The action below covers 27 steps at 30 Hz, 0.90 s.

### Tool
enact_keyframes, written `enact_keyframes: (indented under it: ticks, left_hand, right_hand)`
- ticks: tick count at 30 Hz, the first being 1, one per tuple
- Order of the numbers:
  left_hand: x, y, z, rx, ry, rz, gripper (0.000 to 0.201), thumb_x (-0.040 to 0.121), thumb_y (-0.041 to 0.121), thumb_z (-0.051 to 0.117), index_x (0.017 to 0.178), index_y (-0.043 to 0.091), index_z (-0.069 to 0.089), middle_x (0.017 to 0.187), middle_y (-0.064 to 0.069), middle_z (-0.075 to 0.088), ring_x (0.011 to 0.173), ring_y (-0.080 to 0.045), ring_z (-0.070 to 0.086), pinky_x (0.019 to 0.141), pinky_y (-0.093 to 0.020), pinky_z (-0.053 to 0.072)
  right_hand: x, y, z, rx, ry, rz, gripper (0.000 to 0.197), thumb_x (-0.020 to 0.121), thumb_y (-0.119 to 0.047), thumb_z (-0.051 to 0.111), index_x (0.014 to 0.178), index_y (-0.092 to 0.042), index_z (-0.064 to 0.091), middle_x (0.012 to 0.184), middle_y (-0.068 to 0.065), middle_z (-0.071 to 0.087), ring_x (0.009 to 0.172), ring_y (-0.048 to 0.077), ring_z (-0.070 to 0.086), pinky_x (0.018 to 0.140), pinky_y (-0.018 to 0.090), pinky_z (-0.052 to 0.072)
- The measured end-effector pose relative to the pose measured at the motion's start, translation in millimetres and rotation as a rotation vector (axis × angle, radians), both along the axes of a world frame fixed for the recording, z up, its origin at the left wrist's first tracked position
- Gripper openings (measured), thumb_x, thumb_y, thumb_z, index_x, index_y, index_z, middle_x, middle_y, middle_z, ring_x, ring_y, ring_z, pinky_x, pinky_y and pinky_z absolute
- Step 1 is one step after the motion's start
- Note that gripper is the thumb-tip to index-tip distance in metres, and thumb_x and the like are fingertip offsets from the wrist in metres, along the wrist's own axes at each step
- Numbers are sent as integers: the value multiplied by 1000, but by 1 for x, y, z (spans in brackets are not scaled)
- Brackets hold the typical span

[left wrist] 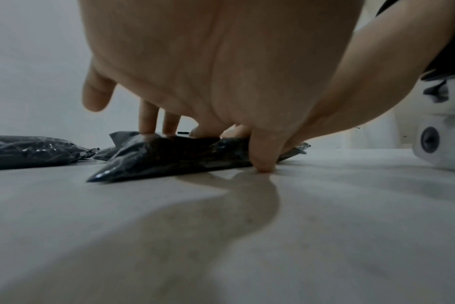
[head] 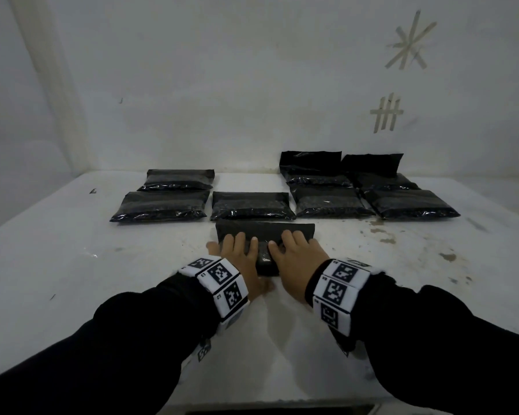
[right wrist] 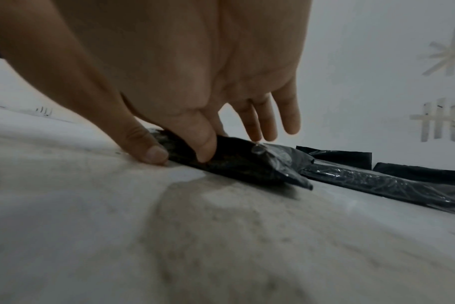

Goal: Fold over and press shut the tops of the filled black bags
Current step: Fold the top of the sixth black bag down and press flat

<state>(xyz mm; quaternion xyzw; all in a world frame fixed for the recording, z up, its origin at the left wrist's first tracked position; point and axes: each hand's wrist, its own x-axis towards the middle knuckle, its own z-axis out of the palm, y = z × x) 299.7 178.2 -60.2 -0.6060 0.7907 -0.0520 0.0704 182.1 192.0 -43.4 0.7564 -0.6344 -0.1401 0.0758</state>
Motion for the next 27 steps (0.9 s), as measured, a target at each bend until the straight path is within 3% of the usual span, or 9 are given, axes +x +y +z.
enact_keyframes:
  ticks: [3,6,9,11,15,18,22,25,27]
  left_hand:
    - [-1,3,-1,2,86,11,91,85,65,44,151,18,3,153,-8,12,140,-26,17,110,-43,21]
    - [-2,3,3,137,141,32,98,87,58,50,151,11,-8,159,-8,-5,146,-26,0,117,-41,13]
    - [2,2,8,236,136,26,99,88,56,50,150,9,-12,157,-9,-17,146,-27,-11,120,-40,5]
    - [5,1,7,246,131,21,100,87,58,50,150,10,-12,156,-11,-21,145,-29,-14,119,-42,6]
    - [4,2,6,254,78,38,102,86,63,48,150,15,-15,155,-17,-22,145,-32,-12,119,-44,7]
    - [8,0,13,316,162,42,106,85,59,52,148,12,-19,156,-14,-20,146,-29,-11,119,-43,8]
    - [20,-5,21,381,158,13,105,86,60,50,148,5,-15,156,-12,-20,146,-26,-12,120,-43,8]
    - [21,-3,17,312,61,10,104,84,66,46,150,10,-11,156,-12,-19,145,-27,-14,119,-46,5]
    - [19,-1,15,297,41,28,105,82,70,45,151,13,-11,156,-13,-19,146,-27,-11,116,-47,5]
  right_hand:
    - [0,-1,0,42,-116,-27,60,97,-23,41,149,-13,13,145,15,25,132,30,30,103,40,35]
    - [-8,-3,2,79,-240,-36,71,96,-20,46,150,-9,3,146,13,26,132,28,31,107,38,36]
    - [-14,-3,3,104,-252,-52,62,97,-23,46,149,-9,14,146,12,24,133,28,28,107,39,35]
    - [-16,-2,4,127,-218,-71,58,98,-26,42,148,-12,16,149,14,18,136,29,24,108,41,32]
    - [-16,-1,2,244,-274,-113,67,99,-15,39,151,-12,-3,157,17,-7,146,31,2,117,41,19]
    - [-18,-1,-1,278,-342,-122,74,98,-11,39,149,-11,-14,157,13,-16,147,27,-7,119,39,13]
    - [-20,0,-1,271,-265,-135,74,98,-23,39,150,-11,-12,158,8,-18,147,21,-10,118,47,5]
    - [-21,1,0,240,-130,-125,71,98,-43,30,150,-15,-10,158,6,-15,147,21,-11,114,57,-3]
    - [-20,2,1,228,-126,-128,71,98,-49,26,151,-16,-8,159,5,-14,147,20,-7,113,57,-3]
